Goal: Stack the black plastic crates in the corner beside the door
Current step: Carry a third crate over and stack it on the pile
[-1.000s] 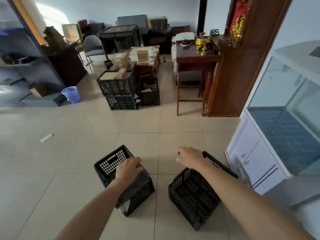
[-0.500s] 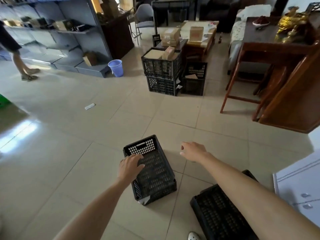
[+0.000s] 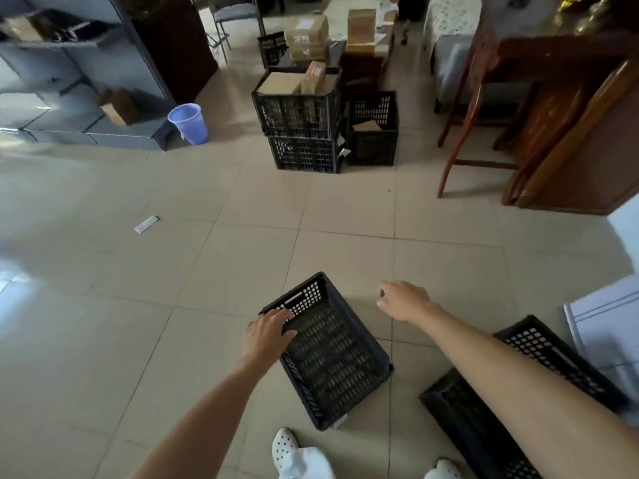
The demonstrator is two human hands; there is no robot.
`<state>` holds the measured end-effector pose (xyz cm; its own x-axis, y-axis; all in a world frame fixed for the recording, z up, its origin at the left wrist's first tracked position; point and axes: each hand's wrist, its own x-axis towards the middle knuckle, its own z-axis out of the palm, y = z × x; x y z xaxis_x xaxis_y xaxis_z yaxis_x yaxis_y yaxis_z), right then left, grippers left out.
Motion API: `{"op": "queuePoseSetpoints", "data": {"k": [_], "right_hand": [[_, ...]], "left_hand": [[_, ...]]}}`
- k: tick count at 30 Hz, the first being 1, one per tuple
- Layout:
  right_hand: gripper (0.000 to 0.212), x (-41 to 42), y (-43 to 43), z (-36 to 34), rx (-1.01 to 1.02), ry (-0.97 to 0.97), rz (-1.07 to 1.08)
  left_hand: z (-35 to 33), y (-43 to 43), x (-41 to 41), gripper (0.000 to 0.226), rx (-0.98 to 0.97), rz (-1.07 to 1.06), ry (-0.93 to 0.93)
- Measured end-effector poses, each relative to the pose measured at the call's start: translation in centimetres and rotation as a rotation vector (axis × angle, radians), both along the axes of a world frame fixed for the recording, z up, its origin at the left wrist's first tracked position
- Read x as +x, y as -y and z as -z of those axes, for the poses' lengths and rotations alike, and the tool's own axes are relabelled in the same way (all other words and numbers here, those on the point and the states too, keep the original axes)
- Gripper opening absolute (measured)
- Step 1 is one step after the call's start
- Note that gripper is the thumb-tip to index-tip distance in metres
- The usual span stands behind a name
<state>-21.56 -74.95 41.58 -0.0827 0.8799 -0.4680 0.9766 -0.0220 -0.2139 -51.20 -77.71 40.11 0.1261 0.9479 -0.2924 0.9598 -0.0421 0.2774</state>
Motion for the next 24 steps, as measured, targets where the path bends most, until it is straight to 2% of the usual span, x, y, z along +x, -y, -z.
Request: {"op": "queuePoseSetpoints", "data": {"k": [8,15,19,24], "right_hand": [[0.028,-8.7,-0.2,3.3,-0.025,-0.019,0.227],[0.028,-6.8,1.1,8.9,-0.098,0.004,0.364],[0.035,-6.6,0.9,13.8,-0.161,-0.018,0.405],[0.044,-5.6,0.0,21.1,-0.183,-0.031,0.393]], "left_hand": [[3.2,-6.7,-4.9,0.040,-0.130,0.261,-0.030],[9.0,-8.7,-4.6,0.040,-0.227,0.363,-0.044],[13.5,-8.2,-5.0,0.037,-0.287,0.299,-0.056],[19.6,-7.4,-5.4,0.030,-0.305,0.142,0.035]]}}
